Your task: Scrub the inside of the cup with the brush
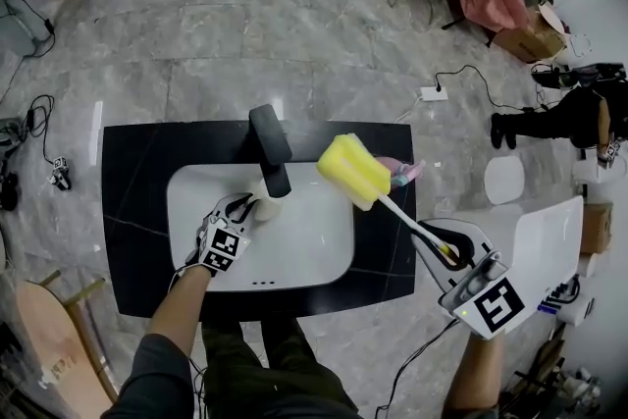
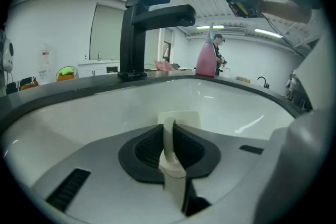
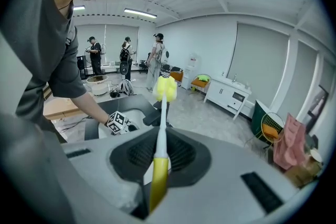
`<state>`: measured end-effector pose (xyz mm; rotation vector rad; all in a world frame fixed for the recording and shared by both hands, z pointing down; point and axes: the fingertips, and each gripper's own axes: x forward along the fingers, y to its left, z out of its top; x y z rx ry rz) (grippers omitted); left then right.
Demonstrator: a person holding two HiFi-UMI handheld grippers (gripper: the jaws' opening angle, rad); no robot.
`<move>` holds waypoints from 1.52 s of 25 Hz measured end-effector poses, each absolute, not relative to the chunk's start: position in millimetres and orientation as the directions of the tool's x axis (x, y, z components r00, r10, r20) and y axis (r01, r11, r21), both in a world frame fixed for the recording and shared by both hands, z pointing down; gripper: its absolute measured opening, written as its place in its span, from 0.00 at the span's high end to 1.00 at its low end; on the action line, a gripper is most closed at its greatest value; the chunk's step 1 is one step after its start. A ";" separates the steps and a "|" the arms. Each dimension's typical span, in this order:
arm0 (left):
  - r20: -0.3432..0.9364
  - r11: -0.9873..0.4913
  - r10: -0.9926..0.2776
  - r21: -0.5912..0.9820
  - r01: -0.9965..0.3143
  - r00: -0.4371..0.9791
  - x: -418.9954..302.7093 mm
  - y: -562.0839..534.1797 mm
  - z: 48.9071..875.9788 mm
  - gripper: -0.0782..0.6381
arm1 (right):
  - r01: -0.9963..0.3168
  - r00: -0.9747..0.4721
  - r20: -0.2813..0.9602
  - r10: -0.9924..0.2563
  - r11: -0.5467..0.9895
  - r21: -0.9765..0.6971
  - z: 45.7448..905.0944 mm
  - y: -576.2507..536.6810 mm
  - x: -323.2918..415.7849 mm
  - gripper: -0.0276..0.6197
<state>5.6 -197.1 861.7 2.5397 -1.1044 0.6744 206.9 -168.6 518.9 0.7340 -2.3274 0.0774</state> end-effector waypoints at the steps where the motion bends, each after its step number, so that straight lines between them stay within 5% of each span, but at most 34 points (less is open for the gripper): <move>1: 0.533 -0.664 -0.604 0.074 -0.744 0.593 2.5 -194.9 863.3 0.83 | -0.525 -0.610 0.627 -0.484 0.840 0.138 518.3 -169.2 205.2 0.90; 27: 0.807 -0.743 -0.310 0.124 -0.658 0.502 -26.4 -151.4 898.4 0.57 | -0.532 -0.638 0.580 -0.507 0.834 0.143 500.3 -162.8 196.5 0.90; 38: 0.773 -0.722 -0.402 0.062 -0.689 0.491 -55.9 -160.4 831.1 0.58 | -0.575 -0.626 0.546 -0.556 0.803 0.158 479.0 -162.2 194.2 0.90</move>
